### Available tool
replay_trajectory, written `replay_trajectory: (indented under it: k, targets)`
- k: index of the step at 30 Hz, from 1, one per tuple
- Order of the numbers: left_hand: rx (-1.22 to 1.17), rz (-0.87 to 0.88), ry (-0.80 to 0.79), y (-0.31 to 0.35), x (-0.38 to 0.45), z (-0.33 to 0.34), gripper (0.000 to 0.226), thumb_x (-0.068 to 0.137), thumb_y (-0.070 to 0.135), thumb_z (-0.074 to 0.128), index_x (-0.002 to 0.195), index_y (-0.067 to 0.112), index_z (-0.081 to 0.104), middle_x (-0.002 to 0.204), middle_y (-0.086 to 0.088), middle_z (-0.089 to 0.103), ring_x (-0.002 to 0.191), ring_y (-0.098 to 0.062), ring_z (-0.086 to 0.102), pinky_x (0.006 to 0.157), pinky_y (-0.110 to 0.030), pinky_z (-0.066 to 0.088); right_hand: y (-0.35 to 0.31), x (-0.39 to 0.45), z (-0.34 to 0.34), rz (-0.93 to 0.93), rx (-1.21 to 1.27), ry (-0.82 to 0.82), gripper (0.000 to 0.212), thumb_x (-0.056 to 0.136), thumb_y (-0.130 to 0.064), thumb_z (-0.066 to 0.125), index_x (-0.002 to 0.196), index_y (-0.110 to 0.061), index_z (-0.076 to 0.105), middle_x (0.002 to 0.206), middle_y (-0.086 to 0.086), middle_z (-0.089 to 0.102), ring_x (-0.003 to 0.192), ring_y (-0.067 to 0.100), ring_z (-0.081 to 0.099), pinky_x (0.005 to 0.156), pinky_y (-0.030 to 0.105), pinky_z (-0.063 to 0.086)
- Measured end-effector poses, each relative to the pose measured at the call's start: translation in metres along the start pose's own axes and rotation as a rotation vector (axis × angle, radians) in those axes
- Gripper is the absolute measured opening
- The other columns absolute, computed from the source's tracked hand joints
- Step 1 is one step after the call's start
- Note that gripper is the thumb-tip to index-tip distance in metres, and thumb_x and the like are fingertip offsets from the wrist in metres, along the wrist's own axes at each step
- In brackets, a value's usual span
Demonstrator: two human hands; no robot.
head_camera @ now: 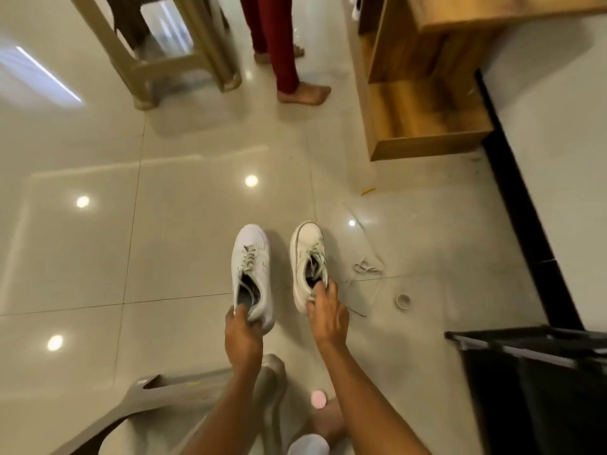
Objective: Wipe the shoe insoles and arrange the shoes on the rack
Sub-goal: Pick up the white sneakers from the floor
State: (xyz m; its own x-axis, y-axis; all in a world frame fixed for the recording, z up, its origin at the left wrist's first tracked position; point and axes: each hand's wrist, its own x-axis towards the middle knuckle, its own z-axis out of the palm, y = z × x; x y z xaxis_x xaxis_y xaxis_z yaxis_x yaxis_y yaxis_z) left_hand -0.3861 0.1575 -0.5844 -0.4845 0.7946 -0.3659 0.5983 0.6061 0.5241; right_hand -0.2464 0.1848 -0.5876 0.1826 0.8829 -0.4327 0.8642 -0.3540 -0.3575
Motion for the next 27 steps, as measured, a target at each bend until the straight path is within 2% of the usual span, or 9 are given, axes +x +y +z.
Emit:
replay_trajectory:
  k: [5, 8, 12, 14, 17, 20, 23, 27]
  targets:
    - [0.012, 0.041, 0.035, -0.060, 0.071, 0.058, 0.010, 0.079, -0.002, 0.056, 0.085, 0.007, 0.054, 0.095, -0.010, 0.053, 0.079, -0.024, 0.047, 0.063, -0.027, 0.027, -0.009, 0.073, 0.096, -0.073, -0.010, 0.038, 0.033, 0.095, -0.018, 0.049, 0.127, -0.014, 0.046, 0.147, 0.010, 0.034, 0.097, 0.032, 0.063, 0.071, 0.035, 0.050]
    - [0.037, 0.052, 0.042, -0.094, 0.085, 0.076, 0.018, 0.077, -0.001, 0.060, 0.078, 0.012, 0.048, 0.098, -0.011, 0.053, 0.076, -0.022, 0.043, 0.062, -0.027, 0.027, -0.007, 0.081, 0.134, -0.088, 0.008, 0.048, 0.032, 0.095, -0.013, 0.050, 0.127, -0.013, 0.046, 0.149, 0.013, 0.031, 0.096, 0.032, 0.064, 0.070, 0.037, 0.052]
    - [0.090, 0.027, 0.008, -0.117, 0.092, 0.085, 0.013, 0.080, 0.004, 0.062, 0.088, 0.006, 0.053, 0.112, -0.014, 0.052, 0.082, -0.027, 0.048, 0.070, -0.029, 0.035, 0.000, 0.074, 0.158, -0.109, 0.053, -0.003, 0.031, 0.094, -0.010, 0.051, 0.125, -0.014, 0.046, 0.153, 0.013, 0.023, 0.103, 0.031, 0.062, 0.077, 0.037, 0.054]
    - [0.119, 0.008, -0.042, -0.119, 0.094, 0.086, 0.017, 0.082, 0.004, 0.061, 0.096, 0.003, 0.054, 0.122, -0.016, 0.048, 0.093, -0.032, 0.053, 0.075, -0.030, 0.038, 0.001, 0.071, 0.157, -0.123, 0.108, -0.031, 0.036, 0.092, -0.010, 0.055, 0.126, -0.016, 0.046, 0.154, 0.013, 0.020, 0.113, 0.031, 0.056, 0.084, 0.036, 0.052]
    - [0.159, -0.013, -0.112, -0.109, 0.090, 0.079, 0.028, 0.084, 0.011, 0.065, 0.110, 0.005, 0.055, 0.139, -0.018, 0.038, 0.116, -0.036, 0.049, 0.090, -0.035, 0.041, 0.002, 0.059, 0.136, -0.194, 0.133, -0.094, 0.050, 0.090, -0.017, 0.059, 0.136, -0.020, 0.039, 0.153, 0.013, 0.019, 0.125, 0.030, 0.045, 0.093, 0.036, 0.049]
    - [0.122, 0.045, -0.122, -0.074, 0.065, 0.059, 0.033, 0.088, 0.016, 0.063, 0.117, 0.003, 0.052, 0.128, -0.019, 0.043, 0.113, -0.036, 0.048, 0.089, -0.037, 0.042, 0.007, 0.025, 0.087, -0.205, 0.122, -0.130, 0.049, 0.094, -0.020, 0.052, 0.140, -0.020, 0.035, 0.152, 0.012, 0.021, 0.129, 0.028, 0.040, 0.095, 0.036, 0.046]
    - [0.090, 0.083, -0.145, -0.020, 0.025, 0.030, 0.031, 0.095, 0.018, 0.051, 0.120, 0.000, 0.051, 0.128, -0.022, 0.046, 0.117, -0.036, 0.046, 0.095, -0.042, 0.040, 0.014, -0.023, 0.021, -0.151, 0.134, -0.122, 0.043, 0.097, -0.024, 0.047, 0.139, -0.018, 0.037, 0.148, 0.011, 0.027, 0.130, 0.027, 0.038, 0.098, 0.033, 0.042]
    - [0.059, 0.212, -0.238, 0.069, -0.050, -0.025, 0.027, 0.100, 0.019, 0.038, 0.112, 0.000, 0.054, 0.116, -0.019, 0.052, 0.108, -0.034, 0.049, 0.086, -0.037, 0.038, 0.018, -0.085, -0.085, -0.030, 0.196, -0.049, 0.036, 0.097, -0.022, 0.044, 0.132, -0.015, 0.046, 0.138, 0.007, 0.039, 0.124, 0.024, 0.044, 0.094, 0.031, 0.042]
